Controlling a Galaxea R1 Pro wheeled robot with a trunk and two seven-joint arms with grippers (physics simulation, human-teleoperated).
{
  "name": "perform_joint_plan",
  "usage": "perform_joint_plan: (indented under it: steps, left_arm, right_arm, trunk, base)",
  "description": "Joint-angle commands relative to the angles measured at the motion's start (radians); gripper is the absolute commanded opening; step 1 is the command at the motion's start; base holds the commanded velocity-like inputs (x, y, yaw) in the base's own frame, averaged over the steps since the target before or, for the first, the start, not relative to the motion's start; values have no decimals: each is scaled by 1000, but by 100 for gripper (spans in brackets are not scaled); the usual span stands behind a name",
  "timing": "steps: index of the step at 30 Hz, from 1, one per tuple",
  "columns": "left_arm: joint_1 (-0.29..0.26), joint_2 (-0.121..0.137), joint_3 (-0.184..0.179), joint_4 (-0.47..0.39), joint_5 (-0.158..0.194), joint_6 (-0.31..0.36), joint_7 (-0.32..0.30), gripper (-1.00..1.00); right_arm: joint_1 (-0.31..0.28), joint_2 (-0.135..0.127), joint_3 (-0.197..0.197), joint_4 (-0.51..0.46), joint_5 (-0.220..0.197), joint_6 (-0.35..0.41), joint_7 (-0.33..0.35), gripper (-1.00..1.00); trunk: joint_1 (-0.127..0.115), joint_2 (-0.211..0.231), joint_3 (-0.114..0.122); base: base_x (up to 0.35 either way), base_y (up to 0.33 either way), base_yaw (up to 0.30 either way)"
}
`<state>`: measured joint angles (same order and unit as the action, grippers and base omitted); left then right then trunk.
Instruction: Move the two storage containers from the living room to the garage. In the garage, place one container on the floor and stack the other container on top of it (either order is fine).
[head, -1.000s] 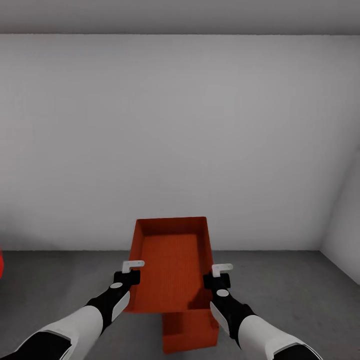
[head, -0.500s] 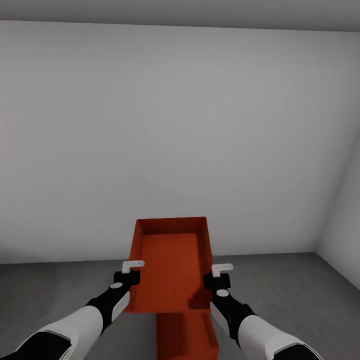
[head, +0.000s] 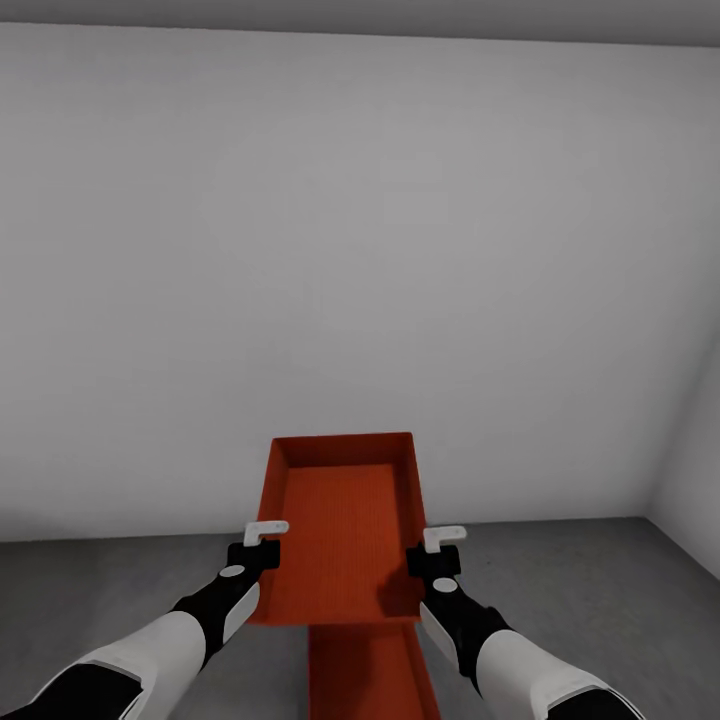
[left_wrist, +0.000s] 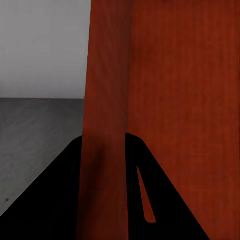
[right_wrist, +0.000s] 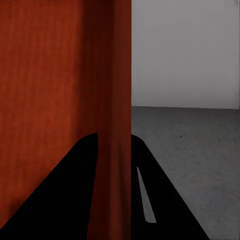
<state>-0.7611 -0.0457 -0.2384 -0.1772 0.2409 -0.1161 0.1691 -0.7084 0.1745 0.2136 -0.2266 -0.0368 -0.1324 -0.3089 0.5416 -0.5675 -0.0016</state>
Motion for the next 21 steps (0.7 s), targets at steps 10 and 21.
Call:
perform_joint_plan:
  steps: [10, 21]
  left_arm:
    - [-1, 24, 60, 1, -2, -43, 18, -100]
    - [-1, 24, 60, 2, -2, -43, 18, -100]
  right_arm:
    - [0, -16, -29, 10, -15, -9, -29, -100]
    - [0, -16, -29, 10, -15, -7, -29, -100]
  trunk:
    - [0, 0, 3]
    - [0, 0, 3]
  base:
    - [15, 0, 139]
    - [0, 0, 6]
